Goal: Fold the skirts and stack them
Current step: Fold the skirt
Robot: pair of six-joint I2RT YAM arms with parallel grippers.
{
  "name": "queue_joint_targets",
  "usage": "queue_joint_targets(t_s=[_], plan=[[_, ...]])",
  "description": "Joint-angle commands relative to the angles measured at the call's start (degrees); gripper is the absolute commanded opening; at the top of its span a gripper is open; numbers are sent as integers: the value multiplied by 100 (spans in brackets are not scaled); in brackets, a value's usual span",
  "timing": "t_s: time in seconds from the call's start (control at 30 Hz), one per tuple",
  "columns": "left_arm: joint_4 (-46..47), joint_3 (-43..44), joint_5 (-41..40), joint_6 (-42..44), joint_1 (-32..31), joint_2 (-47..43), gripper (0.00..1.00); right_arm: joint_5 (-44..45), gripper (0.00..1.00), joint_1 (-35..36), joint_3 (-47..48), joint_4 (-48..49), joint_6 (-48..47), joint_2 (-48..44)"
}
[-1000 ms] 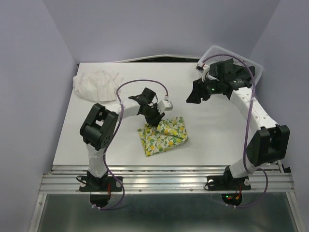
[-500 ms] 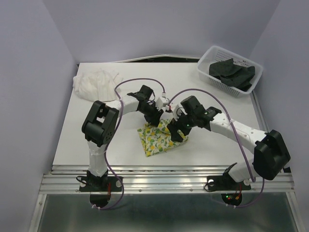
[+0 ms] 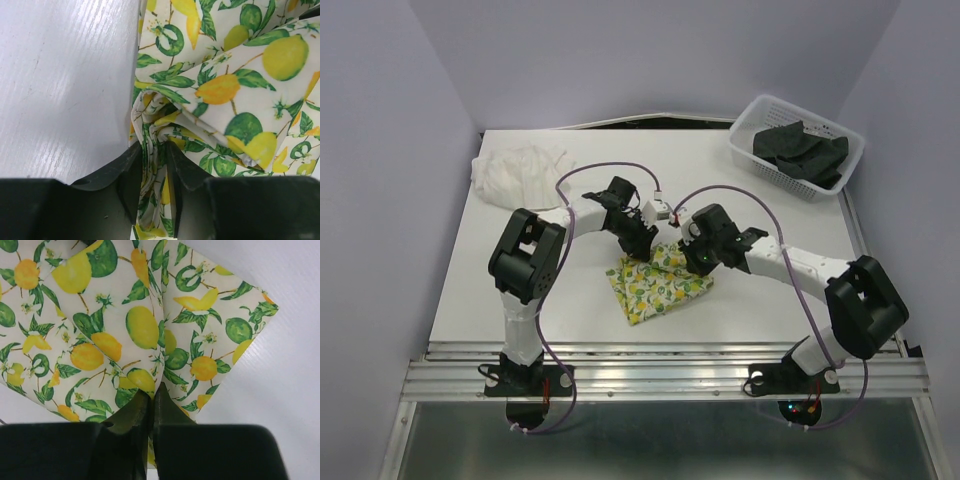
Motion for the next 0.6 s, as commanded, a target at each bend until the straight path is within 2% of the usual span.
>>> queue_joint_targets(t_s=[0.0,0.2,0.23,0.37,0.4,0.57], plan=[[-621,-548,-1033,115,51,556,37,-81,1,-477,136,533,600,40],[-524,-654,-1078,63,113,591,37,-1408,5,-1496,364,323,1620,549],[-515,-654,-1069,54,113,573,37,-1750,20,-1732,391,253,1735,646],[-488,-698,-1078,45,113,538,37,-2298,54,-2191,514,234,2122,814],[-480,-707,-1078,36,113,538,37,-2333,57,-2357,558,234,2192,788],[-471,-707,-1078,10,113,538,37,-2429,58,-2631,883,243,2053,173]])
